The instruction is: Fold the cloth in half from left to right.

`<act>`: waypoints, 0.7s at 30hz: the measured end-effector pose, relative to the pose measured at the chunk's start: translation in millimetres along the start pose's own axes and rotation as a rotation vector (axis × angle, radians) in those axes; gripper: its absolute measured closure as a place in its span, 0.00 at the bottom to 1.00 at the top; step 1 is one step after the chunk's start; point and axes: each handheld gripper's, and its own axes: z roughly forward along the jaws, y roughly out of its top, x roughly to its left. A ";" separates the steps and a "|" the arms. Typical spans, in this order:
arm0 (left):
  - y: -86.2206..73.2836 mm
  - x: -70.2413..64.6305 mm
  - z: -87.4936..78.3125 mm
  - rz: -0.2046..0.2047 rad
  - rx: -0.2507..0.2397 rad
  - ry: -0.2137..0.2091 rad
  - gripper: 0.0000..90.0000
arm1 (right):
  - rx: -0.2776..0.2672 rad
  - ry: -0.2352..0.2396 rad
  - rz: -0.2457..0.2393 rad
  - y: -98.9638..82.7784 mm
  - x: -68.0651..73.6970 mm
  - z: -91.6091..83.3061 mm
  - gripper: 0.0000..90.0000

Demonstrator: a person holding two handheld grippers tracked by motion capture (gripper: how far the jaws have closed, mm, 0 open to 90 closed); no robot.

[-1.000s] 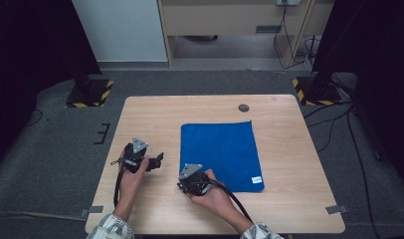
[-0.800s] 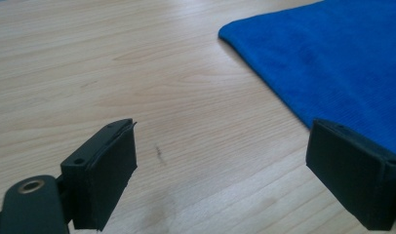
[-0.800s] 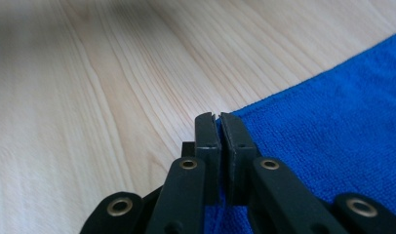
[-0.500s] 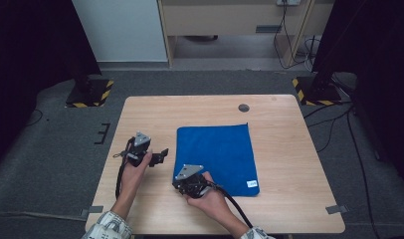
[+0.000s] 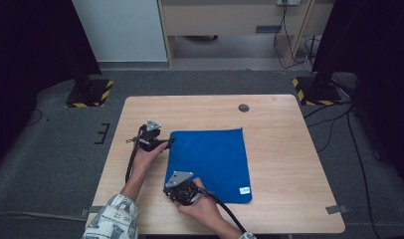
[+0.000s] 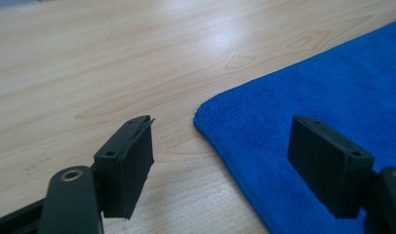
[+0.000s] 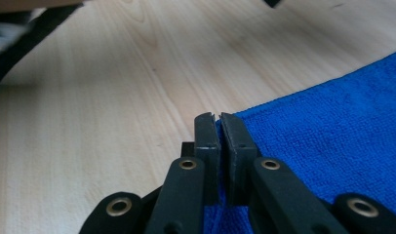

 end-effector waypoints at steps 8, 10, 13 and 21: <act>3.3 7.5 21.3 0.001 0.053 0.010 0.35 | -0.005 0.011 0.004 0.3 5.5 1.1 0.96; 5.7 8.7 25.6 -0.004 0.057 0.012 0.34 | -0.004 0.013 0.008 -0.4 5.4 1.1 0.96; 9.6 10.9 29.9 0.007 0.072 0.007 0.35 | -0.002 0.018 0.011 -1.4 5.1 0.7 0.96; 9.1 13.6 36.3 0.033 0.097 0.015 0.40 | 0.019 0.029 0.017 -2.4 3.4 2.5 0.96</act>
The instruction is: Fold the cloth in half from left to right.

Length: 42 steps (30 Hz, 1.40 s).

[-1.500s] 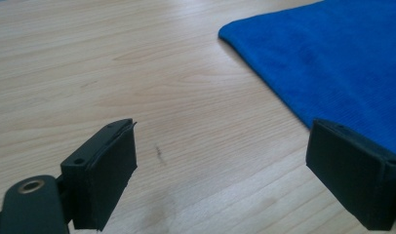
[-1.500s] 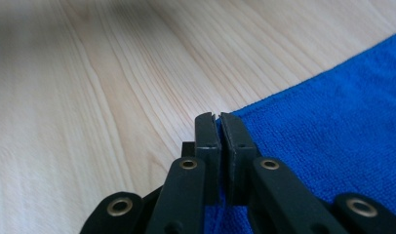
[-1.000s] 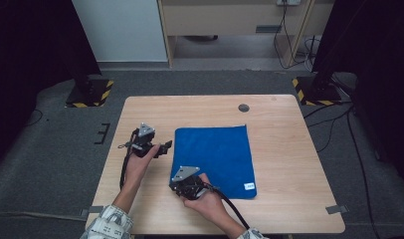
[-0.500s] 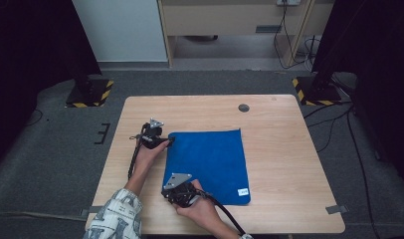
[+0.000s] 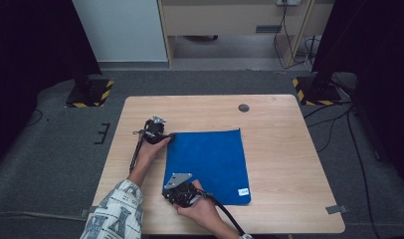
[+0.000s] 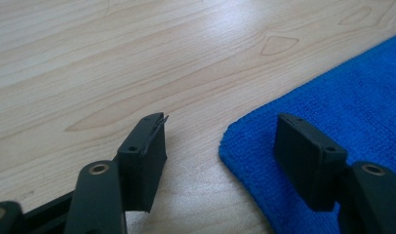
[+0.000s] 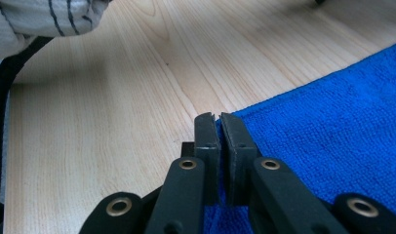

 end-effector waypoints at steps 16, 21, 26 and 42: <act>6.2 -19.8 -6.3 0.018 -0.028 -0.087 0.96 | -0.027 -0.057 0.011 5.3 -2.9 -17.7 0.97; 13.6 -23.1 -14.0 0.022 -0.053 -0.098 0.96 | -0.032 -0.087 0.010 5.7 -2.7 -21.1 0.97; 14.5 -23.8 -22.2 0.005 -0.068 -0.094 0.96 | -0.048 -0.138 0.004 8.3 4.6 -28.1 0.97; 33.0 -27.3 -38.0 -0.001 -0.102 -0.064 0.97 | -0.099 -0.168 -0.013 21.2 13.7 -40.9 0.97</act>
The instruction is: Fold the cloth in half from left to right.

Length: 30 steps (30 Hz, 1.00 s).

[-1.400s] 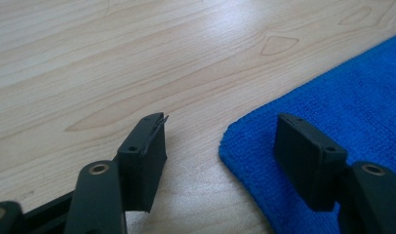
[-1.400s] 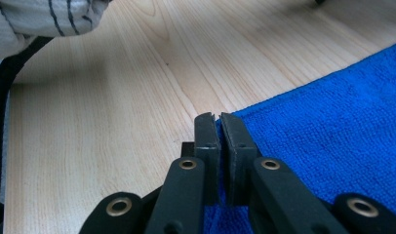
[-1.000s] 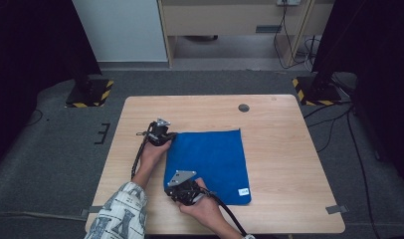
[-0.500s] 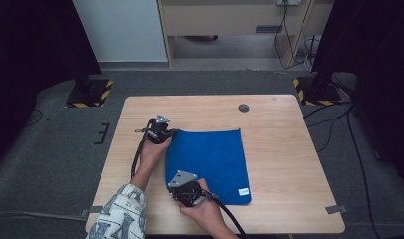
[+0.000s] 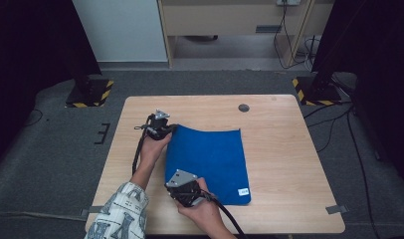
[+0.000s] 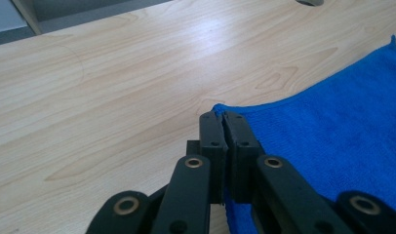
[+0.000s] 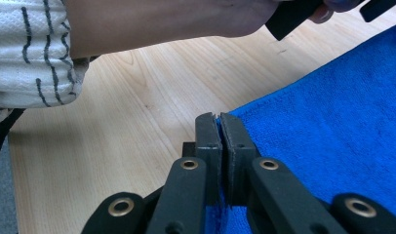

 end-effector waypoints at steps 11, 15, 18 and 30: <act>6.7 5.5 -2.4 -0.021 -0.021 0.047 0.97 | -0.029 0.002 -0.016 10.2 -2.3 -6.9 0.98; 4.0 7.6 -1.3 -0.013 0.003 0.048 0.97 | -0.045 0.010 -0.022 13.8 -1.6 -8.8 0.98; 3.9 11.1 -4.4 -0.020 -0.001 0.054 0.97 | -0.043 0.014 -0.023 14.2 -1.5 -8.4 0.98; -0.7 23.9 -9.7 -0.006 0.022 0.073 0.97 | -0.035 0.025 -0.030 21.4 5.2 1.2 0.98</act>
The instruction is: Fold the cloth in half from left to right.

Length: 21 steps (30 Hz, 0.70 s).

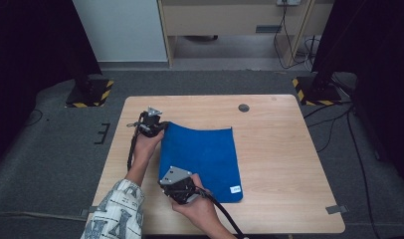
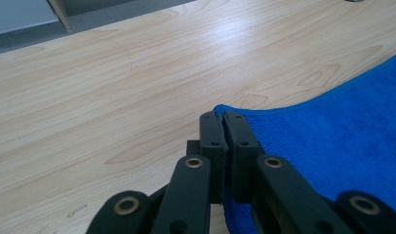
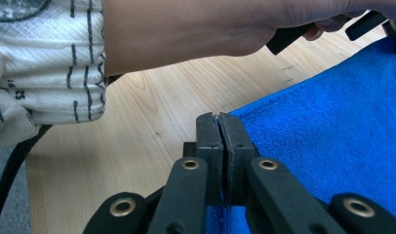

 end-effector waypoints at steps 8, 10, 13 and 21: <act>-2.0 8.9 -6.2 -0.013 -0.007 -0.005 0.97 | 0.003 0.003 0.000 5.6 3.5 4.5 0.98; -2.5 11.1 -7.9 -0.013 -0.011 -0.003 0.97 | -0.001 0.006 0.006 6.5 4.0 6.0 0.98; -3.5 14.6 -10.6 -0.019 -0.013 -0.004 0.97 | -0.003 0.011 0.013 8.0 6.9 10.1 0.98; -3.9 22.6 -16.7 -0.041 -0.015 -0.009 0.97 | -0.019 0.014 0.034 13.6 16.5 21.5 0.98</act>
